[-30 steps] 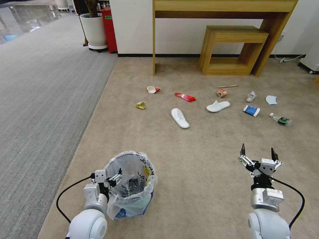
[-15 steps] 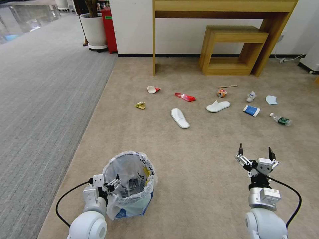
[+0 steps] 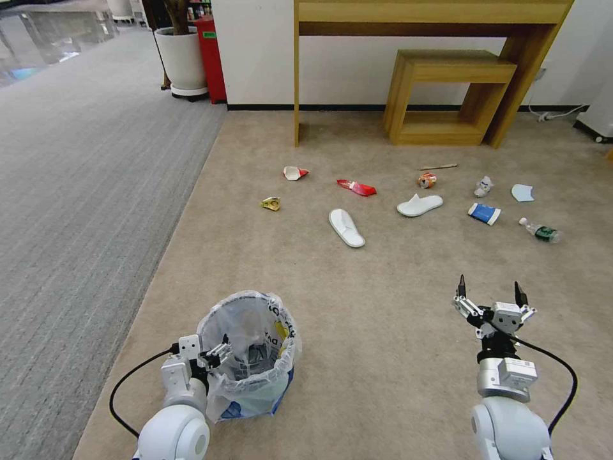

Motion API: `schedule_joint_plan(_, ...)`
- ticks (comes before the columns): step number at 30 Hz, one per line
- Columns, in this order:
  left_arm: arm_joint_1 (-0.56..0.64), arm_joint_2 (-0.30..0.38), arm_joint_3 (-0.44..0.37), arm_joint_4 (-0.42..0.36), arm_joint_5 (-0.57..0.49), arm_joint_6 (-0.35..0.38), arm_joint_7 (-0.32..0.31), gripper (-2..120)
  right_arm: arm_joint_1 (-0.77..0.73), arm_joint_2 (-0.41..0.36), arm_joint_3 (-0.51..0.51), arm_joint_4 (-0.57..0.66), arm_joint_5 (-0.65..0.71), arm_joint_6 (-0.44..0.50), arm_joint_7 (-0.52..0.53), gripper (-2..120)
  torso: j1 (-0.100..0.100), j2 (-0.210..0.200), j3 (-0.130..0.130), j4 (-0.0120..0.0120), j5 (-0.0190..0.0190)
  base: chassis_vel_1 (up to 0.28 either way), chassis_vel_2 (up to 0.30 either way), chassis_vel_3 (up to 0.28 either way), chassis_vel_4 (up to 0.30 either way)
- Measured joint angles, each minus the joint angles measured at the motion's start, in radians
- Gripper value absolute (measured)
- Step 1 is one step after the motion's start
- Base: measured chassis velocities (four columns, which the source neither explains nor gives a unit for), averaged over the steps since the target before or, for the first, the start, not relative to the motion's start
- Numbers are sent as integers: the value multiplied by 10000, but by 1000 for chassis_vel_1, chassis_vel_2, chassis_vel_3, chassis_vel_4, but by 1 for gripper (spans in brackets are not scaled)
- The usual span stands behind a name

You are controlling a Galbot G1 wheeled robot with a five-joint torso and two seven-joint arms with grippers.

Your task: Pick up the trash bin and place the garbage on the floor into it.

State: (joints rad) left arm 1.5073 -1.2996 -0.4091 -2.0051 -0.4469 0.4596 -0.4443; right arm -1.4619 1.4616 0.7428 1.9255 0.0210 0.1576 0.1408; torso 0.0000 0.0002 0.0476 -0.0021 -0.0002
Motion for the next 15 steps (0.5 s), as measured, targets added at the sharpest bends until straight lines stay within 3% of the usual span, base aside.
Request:
schedule_joint_plan(6,44,110,31,-240,-286,353,-220,98,-19,-63,-12,85,77,-150,-36,100,1,-1,3,-3,-9,0,0,0,0)
schedule_joint_plan(15,71,1081,-154,-871,-1933,1168,-807,98,-63,-173,18,158,189,-299,-88,100,1,-3,4,-3,-10,0,0,0,0)
